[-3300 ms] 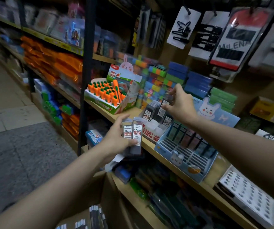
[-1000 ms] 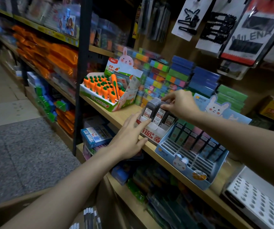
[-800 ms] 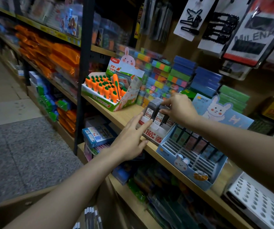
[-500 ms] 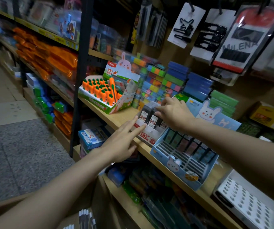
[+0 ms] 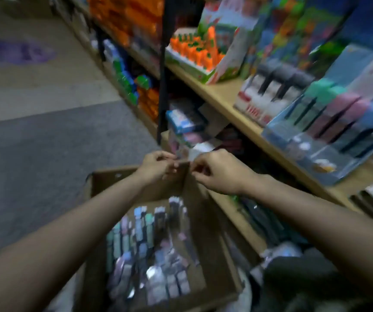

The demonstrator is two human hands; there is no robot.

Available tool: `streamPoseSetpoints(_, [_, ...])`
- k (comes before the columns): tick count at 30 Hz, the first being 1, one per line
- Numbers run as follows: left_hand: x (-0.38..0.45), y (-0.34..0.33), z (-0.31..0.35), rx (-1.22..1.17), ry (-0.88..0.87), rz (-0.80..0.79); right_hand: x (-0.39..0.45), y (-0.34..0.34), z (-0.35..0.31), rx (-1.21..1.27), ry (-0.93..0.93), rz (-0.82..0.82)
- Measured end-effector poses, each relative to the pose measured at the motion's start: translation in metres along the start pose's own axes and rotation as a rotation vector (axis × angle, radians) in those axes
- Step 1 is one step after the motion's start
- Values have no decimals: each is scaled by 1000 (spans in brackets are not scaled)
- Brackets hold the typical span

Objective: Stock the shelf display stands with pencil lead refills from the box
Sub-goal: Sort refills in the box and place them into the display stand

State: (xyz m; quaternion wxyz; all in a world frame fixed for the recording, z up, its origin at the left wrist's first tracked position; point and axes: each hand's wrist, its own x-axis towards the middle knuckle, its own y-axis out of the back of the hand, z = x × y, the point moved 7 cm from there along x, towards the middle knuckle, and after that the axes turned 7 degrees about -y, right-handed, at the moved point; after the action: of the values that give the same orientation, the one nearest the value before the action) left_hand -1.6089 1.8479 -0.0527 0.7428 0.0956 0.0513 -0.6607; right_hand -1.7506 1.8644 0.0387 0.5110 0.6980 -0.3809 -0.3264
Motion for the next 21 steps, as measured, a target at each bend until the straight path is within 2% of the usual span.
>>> streamPoseSetpoints(3, [-18, 52, -78, 167, 141, 243, 10, -90, -6, 36, -67, -247])
streamPoseSetpoints(6, [-49, 68, -160, 207, 295, 373, 12, -167, 5, 138, -207, -358])
streamPoseSetpoints(9, [-76, 57, -219, 294, 400, 319, 8, -235, 18, 181, -288, -450])
streamPoseSetpoints(11, [-78, 47, -241, 387, 395, 250, 4, -268, 25, 226, -325, -467])
streamPoseSetpoints(15, [-62, 38, -251, 503, 293, 189, -7, -310, 48, 281, -477, -443])
streamPoseSetpoints(21, [-33, 42, -262, 550, 261, 232, -10, -339, 62, 287, -511, -373])
